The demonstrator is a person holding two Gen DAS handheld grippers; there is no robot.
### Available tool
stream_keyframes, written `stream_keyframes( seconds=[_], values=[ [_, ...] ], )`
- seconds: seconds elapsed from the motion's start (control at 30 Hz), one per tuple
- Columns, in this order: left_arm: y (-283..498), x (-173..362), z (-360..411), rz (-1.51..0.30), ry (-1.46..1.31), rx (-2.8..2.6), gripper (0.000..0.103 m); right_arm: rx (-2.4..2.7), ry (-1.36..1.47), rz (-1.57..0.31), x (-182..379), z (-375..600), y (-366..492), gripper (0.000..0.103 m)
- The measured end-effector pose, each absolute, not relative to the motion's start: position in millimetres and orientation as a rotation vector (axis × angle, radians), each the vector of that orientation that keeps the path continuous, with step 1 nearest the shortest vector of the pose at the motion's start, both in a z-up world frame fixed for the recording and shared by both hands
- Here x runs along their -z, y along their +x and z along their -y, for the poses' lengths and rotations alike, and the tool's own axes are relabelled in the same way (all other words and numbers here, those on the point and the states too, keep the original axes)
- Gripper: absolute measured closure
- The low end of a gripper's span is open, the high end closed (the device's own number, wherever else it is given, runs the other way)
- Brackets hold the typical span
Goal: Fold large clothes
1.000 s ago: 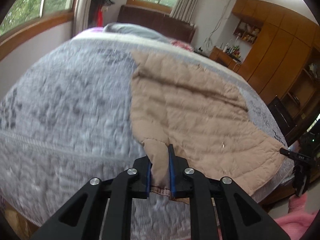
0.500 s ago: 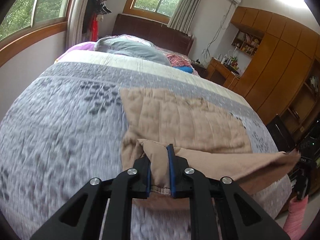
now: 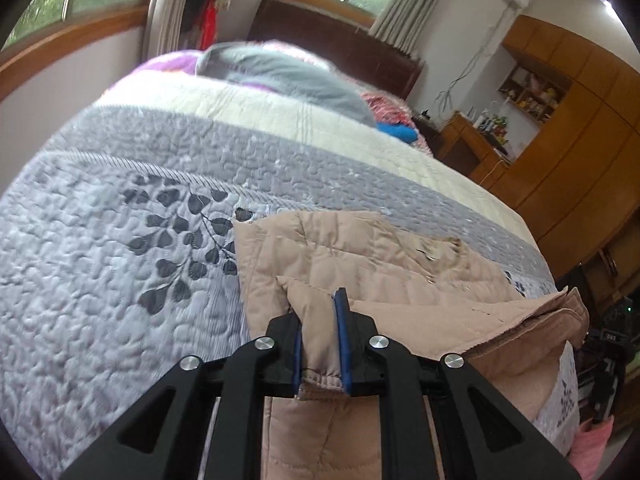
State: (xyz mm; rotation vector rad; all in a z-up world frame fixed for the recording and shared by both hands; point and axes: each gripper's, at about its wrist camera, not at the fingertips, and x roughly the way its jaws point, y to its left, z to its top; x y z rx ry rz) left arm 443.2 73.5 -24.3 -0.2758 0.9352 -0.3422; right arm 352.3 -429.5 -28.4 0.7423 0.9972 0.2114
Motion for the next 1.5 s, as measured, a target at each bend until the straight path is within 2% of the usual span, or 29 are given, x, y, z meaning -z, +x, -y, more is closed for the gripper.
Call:
stream_keyframes(
  seconds=[0.3, 0.7, 0.77, 0.8, 0.83, 0.87, 0.9, 0.93, 1.03, 1.3, 1.37, 1.4, 1.43, 1.5],
  values=[
    [501, 67, -60, -1.031, -0.284, 0.322, 0.089, -0.182, 0.781, -1.07, 68, 440, 402, 0.092],
    [526, 84, -57, -1.092, -0.322, 0.336, 0.084, -0.203, 0.84, -1.088, 91, 451, 414, 0.088],
    [524, 79, -63, -1.096, -0.356, 0.362, 0.081, -0.234, 0.866, -1.057, 85, 458, 405, 0.083],
    [521, 74, -68, -1.093, -0.384, 0.384, 0.077, -0.254, 0.885, -1.039, 81, 462, 399, 0.077],
    [518, 69, -73, -1.087, -0.41, 0.413, 0.074, -0.259, 0.892, -1.024, 78, 464, 395, 0.066],
    [514, 64, -79, -1.079, -0.429, 0.437, 0.068, -0.229, 0.873, -0.999, 71, 468, 388, 0.043],
    [511, 60, -83, -1.07, -0.436, 0.441, 0.06, -0.186, 0.831, -0.966, 62, 472, 380, 0.034],
    [505, 55, -90, -1.055, -0.437, 0.429, 0.057, -0.18, 0.808, -0.945, 58, 475, 374, 0.035],
    [486, 48, -105, -1.031, -0.429, 0.41, 0.055, -0.215, 0.808, -0.932, 52, 475, 351, 0.046],
    [422, 73, -85, -1.071, -0.296, 0.428, 0.055, -0.24, 0.612, -1.065, 74, 412, 322, 0.049],
    [414, 81, -76, -1.075, -0.261, 0.401, 0.055, -0.221, 0.561, -1.09, 81, 399, 322, 0.064],
    [410, 83, -70, -1.063, -0.232, 0.374, 0.06, -0.207, 0.543, -1.093, 82, 396, 323, 0.068],
    [408, 83, -66, -1.052, -0.208, 0.356, 0.062, -0.193, 0.522, -1.096, 82, 392, 325, 0.079],
    [404, 76, -60, -1.023, -0.17, 0.32, 0.076, -0.199, 0.524, -1.088, 76, 387, 328, 0.093]
  ],
)
